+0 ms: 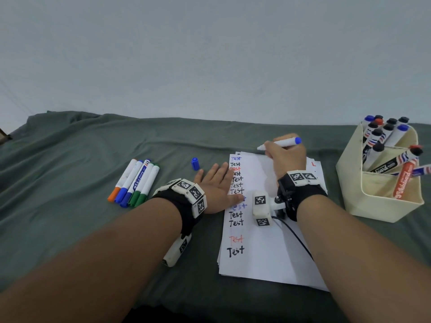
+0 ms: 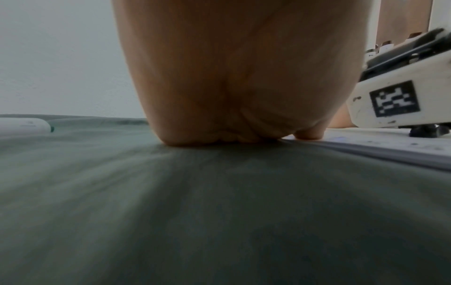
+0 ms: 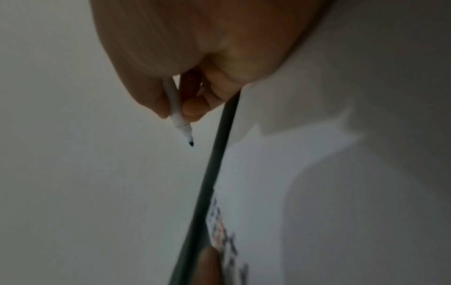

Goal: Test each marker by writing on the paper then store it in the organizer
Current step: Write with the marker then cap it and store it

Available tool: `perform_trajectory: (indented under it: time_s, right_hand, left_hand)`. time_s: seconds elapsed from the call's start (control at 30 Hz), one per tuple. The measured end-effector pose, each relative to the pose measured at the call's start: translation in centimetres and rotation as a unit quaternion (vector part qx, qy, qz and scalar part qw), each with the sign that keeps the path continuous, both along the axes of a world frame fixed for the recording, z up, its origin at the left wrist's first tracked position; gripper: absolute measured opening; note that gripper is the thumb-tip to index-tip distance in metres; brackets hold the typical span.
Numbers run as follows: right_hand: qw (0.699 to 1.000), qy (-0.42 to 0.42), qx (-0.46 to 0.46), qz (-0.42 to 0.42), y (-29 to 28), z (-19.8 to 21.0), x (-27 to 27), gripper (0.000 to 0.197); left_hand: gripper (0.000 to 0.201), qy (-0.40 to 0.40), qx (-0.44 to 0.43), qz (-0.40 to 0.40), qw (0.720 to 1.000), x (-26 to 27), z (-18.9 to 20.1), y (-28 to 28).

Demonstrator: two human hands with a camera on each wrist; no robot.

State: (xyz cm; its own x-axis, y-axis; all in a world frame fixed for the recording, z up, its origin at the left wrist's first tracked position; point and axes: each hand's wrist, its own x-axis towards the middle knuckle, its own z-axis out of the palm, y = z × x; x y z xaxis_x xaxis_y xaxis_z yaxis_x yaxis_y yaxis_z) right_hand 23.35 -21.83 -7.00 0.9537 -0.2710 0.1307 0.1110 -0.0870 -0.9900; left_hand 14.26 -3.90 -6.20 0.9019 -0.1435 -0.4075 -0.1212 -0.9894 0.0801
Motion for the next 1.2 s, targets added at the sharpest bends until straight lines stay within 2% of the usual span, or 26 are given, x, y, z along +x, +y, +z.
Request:
perform_trajectory:
  time_s: [0.1, 0.3, 0.4, 0.57, 0.63, 0.8, 0.9, 1.0, 1.13, 1.2]
  right_hand:
    - [0.998, -0.009, 0.051, -0.020, -0.8, 0.3, -0.7, 0.020]
    - [0.993, 0.037, 0.064, 0.094, -2.3, -0.5, -3.9, 0.024]
    - [0.979, 0.068, 0.150, 0.122, -3.2, -1.1, -5.8, 0.025]
    - [0.946, 0.085, 0.284, 0.133, -3.9, -1.3, -7.2, 0.004]
    - [0.933, 0.093, 0.321, 0.129, -4.0, -1.2, -7.1, 0.008]
    - [0.943, 0.083, 0.286, 0.147, -3.6, -1.0, -7.4, 0.006]
    - [0.945, 0.072, 0.283, 0.146, -3.6, -0.8, -7.5, 0.009]
    - [0.949, 0.065, 0.271, 0.151, -3.5, -0.8, -7.7, 0.011]
    - [0.953, 0.062, 0.251, 0.157, -3.6, -1.0, -7.7, 0.013]
    - [0.956, 0.062, 0.240, 0.160, -3.7, -1.1, -7.7, 0.013]
  left_hand:
    - [0.085, 0.002, 0.000, -0.002, 1.000, 0.1, 0.0, 0.0]
    - [0.085, 0.003, 0.001, -0.003, 1.000, 0.1, -0.1, 0.1]
    - [0.085, 0.002, 0.003, -0.004, 1.000, 0.2, -0.2, 0.1]
    - [0.084, -0.012, -0.002, -0.004, 1.000, 0.2, -0.5, 0.2]
    - [0.084, -0.024, -0.007, -0.003, 1.000, 0.3, -0.8, 0.3]
    - [0.082, -0.077, -0.010, -0.027, 0.997, 0.3, -1.1, 0.9]
    - [0.062, -0.208, 0.004, -0.047, 0.977, 0.4, -0.3, 1.3]
    - [0.044, -0.322, 0.011, -0.004, 0.947, 0.5, 0.2, 1.9]
    - [0.045, -0.303, 0.021, 0.105, 0.947, 0.7, 0.1, 3.0]
    - [0.041, -0.292, 0.026, 0.127, 0.948, 0.8, 0.2, 3.4]
